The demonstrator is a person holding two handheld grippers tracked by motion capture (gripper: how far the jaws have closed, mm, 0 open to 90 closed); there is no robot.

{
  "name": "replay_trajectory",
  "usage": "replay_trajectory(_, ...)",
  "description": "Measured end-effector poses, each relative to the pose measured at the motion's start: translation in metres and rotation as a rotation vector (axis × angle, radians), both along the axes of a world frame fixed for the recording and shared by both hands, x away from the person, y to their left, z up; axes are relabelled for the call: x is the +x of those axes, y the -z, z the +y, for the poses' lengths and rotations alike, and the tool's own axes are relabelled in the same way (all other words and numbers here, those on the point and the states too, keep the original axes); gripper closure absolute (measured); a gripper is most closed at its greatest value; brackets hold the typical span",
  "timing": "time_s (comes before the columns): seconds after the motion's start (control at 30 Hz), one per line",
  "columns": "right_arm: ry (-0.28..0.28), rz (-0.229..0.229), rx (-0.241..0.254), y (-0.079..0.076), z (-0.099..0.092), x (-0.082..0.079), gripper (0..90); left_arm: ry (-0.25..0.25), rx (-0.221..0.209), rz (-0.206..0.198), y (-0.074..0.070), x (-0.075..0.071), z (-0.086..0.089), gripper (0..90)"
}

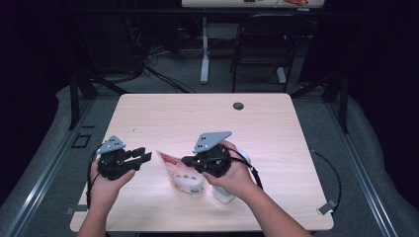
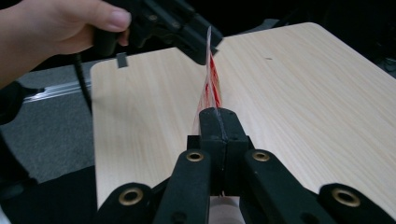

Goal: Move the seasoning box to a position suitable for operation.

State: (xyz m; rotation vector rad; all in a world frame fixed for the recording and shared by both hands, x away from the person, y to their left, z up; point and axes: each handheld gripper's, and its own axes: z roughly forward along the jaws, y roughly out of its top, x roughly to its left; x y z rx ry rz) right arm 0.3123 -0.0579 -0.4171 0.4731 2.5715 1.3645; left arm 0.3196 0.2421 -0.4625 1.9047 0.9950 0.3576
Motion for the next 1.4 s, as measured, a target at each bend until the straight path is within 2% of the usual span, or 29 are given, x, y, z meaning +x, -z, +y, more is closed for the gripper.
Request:
replay_trajectory(0.2, -0.043, 0.004, 0.001, 0.001, -0.006, 0.003, 90.0, 0.010, 0.020, -0.002, 0.001, 0.000, -0.005, 63.4)
replay_trajectory(0.33, -0.058, -0.004, -0.015, 0.000, -0.007, 0.006, 90.0, 0.034, 0.007, 0.002, -0.002, 0.002, -0.007, 62.2)
replay_trajectory(0.43, -0.059, 0.000, -0.010, 0.000, -0.007, 0.006, 89.8, 0.037, 0.026, -0.002, -0.005, 0.002, -0.009, 61.1)
replay_trajectory(0.57, -0.053, -0.003, -0.019, 0.000, -0.007, 0.005, 86.6, 0.038, 0.078, -0.021, -0.006, 0.000, -0.006, 59.9)
replay_trajectory(0.63, -0.051, -0.004, -0.023, -0.001, -0.007, 0.004, 86.3, 0.038, 0.078, -0.021, -0.005, -0.001, -0.004, 59.5)
replay_trajectory(0.73, -0.039, -0.001, -0.026, -0.002, -0.007, 0.004, 83.9, 0.039, 0.053, -0.018, 0.001, -0.005, 0.001, 59.3)
replay_trajectory(0.77, -0.037, -0.001, -0.027, -0.002, -0.007, 0.004, 83.0, 0.054, 0.020, 0.002, 0.006, -0.006, 0.002, 58.8)
replay_trajectory(0.8, -0.032, -0.001, -0.028, -0.002, -0.007, 0.003, 82.8, 0.061, 0.013, 0.006, 0.008, -0.008, 0.002, 58.7)
replay_trajectory(0.97, -0.014, -0.005, -0.029, -0.003, -0.006, 0.001, 76.0, 0.077, 0.032, 0.002, 0.014, -0.015, -0.002, 58.4)
replay_trajectory(1.13, 0.005, -0.023, -0.048, -0.006, -0.002, 0.001, 70.3, 0.110, 0.043, -0.009, 0.030, -0.025, -0.008, 58.5)
replay_trajectory(1.23, 0.001, -0.026, -0.051, -0.011, 0.004, 0.002, 68.4, 0.126, 0.027, 0.001, 0.037, -0.027, -0.010, 58.6)
replay_trajectory(1.33, -0.010, -0.024, -0.052, -0.015, 0.012, 0.003, 67.9, 0.136, 0.030, -0.005, 0.044, -0.027, -0.011, 58.6)
replay_trajectory(1.4, -0.020, -0.026, -0.072, -0.017, 0.019, 0.005, 68.0, 0.134, 0.051, -0.005, 0.047, -0.026, -0.010, 58.6)
